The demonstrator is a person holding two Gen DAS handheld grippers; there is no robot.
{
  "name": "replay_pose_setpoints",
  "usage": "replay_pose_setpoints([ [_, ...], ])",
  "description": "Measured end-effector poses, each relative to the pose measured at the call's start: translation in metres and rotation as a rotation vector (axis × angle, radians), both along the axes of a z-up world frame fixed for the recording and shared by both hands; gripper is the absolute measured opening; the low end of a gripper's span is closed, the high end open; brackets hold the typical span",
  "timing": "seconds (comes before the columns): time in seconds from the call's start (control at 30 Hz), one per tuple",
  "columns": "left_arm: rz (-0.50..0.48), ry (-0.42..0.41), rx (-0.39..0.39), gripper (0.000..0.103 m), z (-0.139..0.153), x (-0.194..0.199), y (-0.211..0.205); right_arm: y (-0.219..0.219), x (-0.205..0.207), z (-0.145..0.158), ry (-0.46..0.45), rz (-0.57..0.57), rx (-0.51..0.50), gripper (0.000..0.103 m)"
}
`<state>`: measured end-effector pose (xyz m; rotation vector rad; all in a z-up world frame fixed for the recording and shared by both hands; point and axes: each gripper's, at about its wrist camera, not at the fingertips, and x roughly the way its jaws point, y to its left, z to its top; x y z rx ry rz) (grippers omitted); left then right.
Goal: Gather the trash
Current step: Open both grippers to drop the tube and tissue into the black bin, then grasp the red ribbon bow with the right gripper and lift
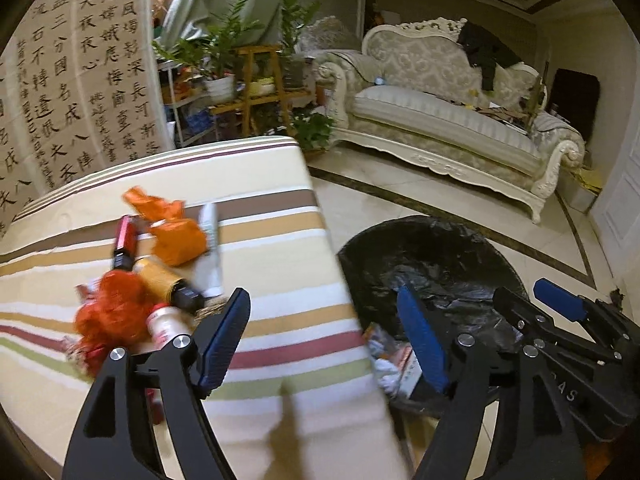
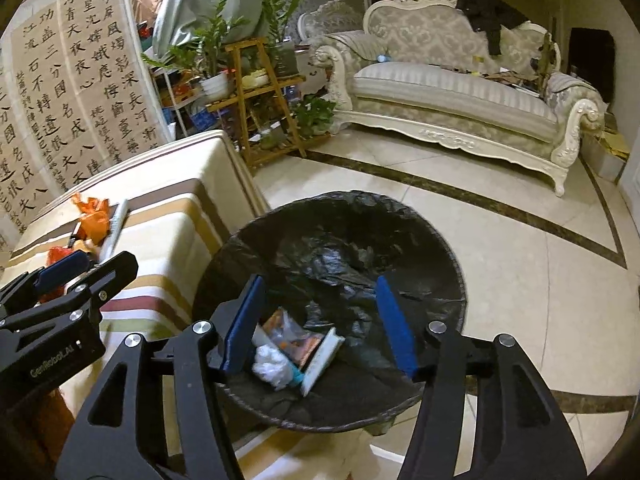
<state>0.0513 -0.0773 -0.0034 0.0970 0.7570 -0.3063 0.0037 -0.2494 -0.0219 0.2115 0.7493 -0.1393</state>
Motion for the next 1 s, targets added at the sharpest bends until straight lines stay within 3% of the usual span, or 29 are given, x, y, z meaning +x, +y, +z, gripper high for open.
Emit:
replay_pose_setpoints([
  [0.3,0.11,0.014,-0.011,0.078,0.005,-0.016,0.065,0.054,0.004,0.009,-0.005,0.127,0.004,0.057],
  [0.7,0.372,0.029,0.04,0.079,-0.002,-0.031,0.177,0.154,0.009,0.021,-0.013,0.357,-0.02,0.057],
  [1.0,0.462,0.048,0.05,0.079,-0.012,-0.032,0.22,0.213,0.017,0.021,0.009,0.489,-0.049,0.057],
])
